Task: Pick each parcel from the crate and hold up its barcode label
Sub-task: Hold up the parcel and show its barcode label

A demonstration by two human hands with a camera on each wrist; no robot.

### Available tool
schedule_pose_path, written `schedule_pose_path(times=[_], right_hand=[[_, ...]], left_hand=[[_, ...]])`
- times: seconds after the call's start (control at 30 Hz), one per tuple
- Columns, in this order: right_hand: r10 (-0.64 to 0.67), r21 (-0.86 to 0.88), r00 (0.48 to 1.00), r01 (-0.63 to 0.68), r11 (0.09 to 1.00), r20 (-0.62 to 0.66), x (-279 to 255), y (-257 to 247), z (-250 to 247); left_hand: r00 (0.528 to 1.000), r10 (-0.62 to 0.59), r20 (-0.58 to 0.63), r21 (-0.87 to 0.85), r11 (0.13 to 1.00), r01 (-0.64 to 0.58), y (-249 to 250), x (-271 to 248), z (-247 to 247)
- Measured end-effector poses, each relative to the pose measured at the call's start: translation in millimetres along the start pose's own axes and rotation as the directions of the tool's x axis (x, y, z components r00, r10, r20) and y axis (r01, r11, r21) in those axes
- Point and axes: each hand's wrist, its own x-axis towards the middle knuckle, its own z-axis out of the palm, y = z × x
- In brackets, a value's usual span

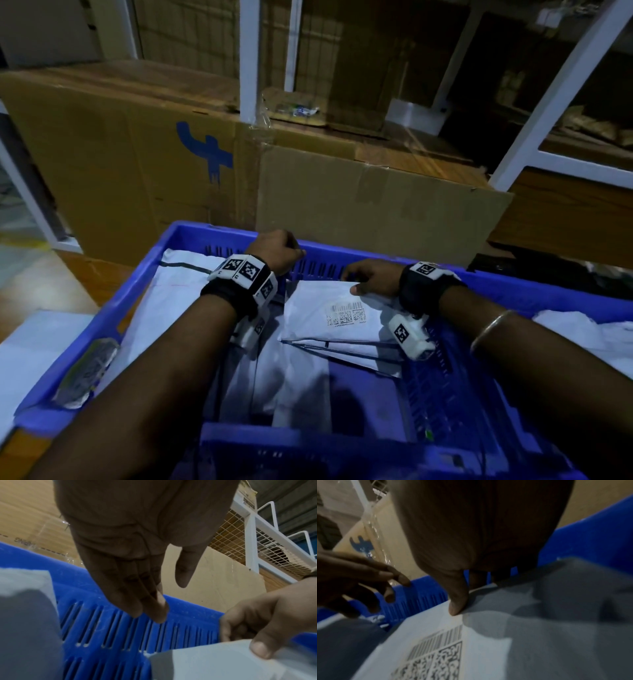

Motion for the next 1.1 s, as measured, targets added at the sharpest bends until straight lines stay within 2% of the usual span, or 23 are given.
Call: schedule_pose_path(times=[0.1,0.23,0.37,0.57,0.8,0.97,1.1], right_hand=[[0.073,-0.170,0.997,-0.073,0.983,-0.003,0,-2,4],[0.123,-0.237,0.992,-0.117,0.964,0.008,-1,0,10],[0.038,-0.306,0.999,-0.036,0.951,-0.001,-4,-12,11],[-0.034,-0.429,0.990,0.090,0.899,0.137,-4,-43,31],[0.009,-0.466,0.995,0.040,0.884,0.102,1,-47,41],[-0.016,-0.490,0.994,0.069,0.869,0.112,1,-47,45],[0.021,-0.554,0.996,0.032,0.832,0.089,1,-49,49]], left_hand=[[1.000,0.008,0.010,0.004,1.000,-0.008,0,-1,1],[1.000,0.003,0.020,0.008,1.000,-0.004,2,-1,0],[1.000,-0.001,0.023,0.015,1.000,0.001,4,-1,-1],[1.000,-0.018,0.017,0.020,1.000,0.018,3,-2,-2],[0.999,-0.026,0.018,0.041,0.999,0.026,2,-2,-5],[1.000,-0.021,0.017,0.038,0.999,0.020,1,-2,-6],[0.999,-0.021,0.026,0.035,0.999,0.020,2,-1,-6]])
